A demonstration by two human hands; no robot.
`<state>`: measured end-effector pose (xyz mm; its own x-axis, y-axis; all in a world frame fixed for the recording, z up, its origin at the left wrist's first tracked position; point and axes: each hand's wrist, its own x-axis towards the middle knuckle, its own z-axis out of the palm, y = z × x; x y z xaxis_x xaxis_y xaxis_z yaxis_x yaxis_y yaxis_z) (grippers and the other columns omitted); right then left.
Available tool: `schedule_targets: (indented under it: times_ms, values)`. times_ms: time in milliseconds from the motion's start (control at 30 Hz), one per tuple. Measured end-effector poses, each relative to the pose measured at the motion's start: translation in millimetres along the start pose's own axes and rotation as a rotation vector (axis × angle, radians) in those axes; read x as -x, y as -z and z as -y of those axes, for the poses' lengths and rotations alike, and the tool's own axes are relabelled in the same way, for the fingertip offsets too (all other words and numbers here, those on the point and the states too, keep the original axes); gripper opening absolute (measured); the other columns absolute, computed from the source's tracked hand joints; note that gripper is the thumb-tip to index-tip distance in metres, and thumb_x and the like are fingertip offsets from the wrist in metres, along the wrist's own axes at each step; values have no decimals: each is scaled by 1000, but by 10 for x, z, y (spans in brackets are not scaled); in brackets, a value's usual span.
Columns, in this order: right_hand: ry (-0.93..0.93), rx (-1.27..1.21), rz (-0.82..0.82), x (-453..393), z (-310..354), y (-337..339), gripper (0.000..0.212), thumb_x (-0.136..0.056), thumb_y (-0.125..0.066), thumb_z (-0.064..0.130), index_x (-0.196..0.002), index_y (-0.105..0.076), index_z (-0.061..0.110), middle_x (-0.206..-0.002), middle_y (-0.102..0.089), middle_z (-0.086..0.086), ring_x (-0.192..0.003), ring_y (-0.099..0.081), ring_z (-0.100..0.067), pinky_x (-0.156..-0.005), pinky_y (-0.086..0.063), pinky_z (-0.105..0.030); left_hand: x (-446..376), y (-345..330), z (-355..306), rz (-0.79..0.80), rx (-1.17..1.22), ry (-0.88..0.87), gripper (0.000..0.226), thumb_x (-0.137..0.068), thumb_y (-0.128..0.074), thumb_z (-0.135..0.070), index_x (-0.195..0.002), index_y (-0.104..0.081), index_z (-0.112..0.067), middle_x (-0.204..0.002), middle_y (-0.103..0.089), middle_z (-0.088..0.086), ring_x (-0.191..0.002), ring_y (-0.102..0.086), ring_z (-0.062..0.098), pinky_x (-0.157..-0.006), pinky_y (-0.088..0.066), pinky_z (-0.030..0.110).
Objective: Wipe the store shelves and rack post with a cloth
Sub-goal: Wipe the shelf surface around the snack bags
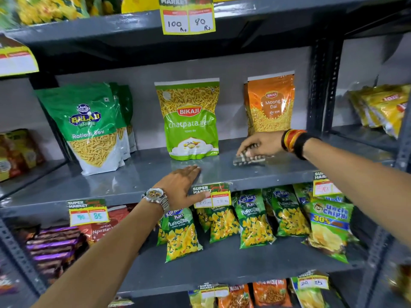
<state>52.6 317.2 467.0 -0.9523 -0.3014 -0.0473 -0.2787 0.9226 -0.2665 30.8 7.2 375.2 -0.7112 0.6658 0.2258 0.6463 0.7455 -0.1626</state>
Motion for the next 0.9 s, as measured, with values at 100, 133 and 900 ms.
schedule_targets:
  times_ms: [100,133,900]
  values:
    - [-50,-46,-198,-291,-207,-152,28,-99,-49,20,-121,-65,26,-124,-64,-6,-112,-58,-25,-87,-39,-27,-103,26,-71,12,-23,0,99,-92,-37,-78,-161,-19,-10,-168,-22,9,-153,-27,25,-123,-22,38]
    - [-65,-37,-232,-393,-268,-253,28,-99,-49,21,-120,-65,27,-117,-65,-9,-113,-57,-27,-87,-37,-27,-149,30,-121,13,-19,-3,100,-91,-37,-79,-161,-19,-10,-168,-21,9,-153,-26,25,-123,-21,38]
    - [-132,-208,-623,-1423,-379,-331,35,-96,-47,8,-124,-62,22,-127,-57,-21,-119,-52,-39,-92,-43,-30,-401,-116,-186,-24,15,-100,109,-86,-26,-86,-161,-20,-8,-168,-23,11,-154,-24,25,-126,-20,39]
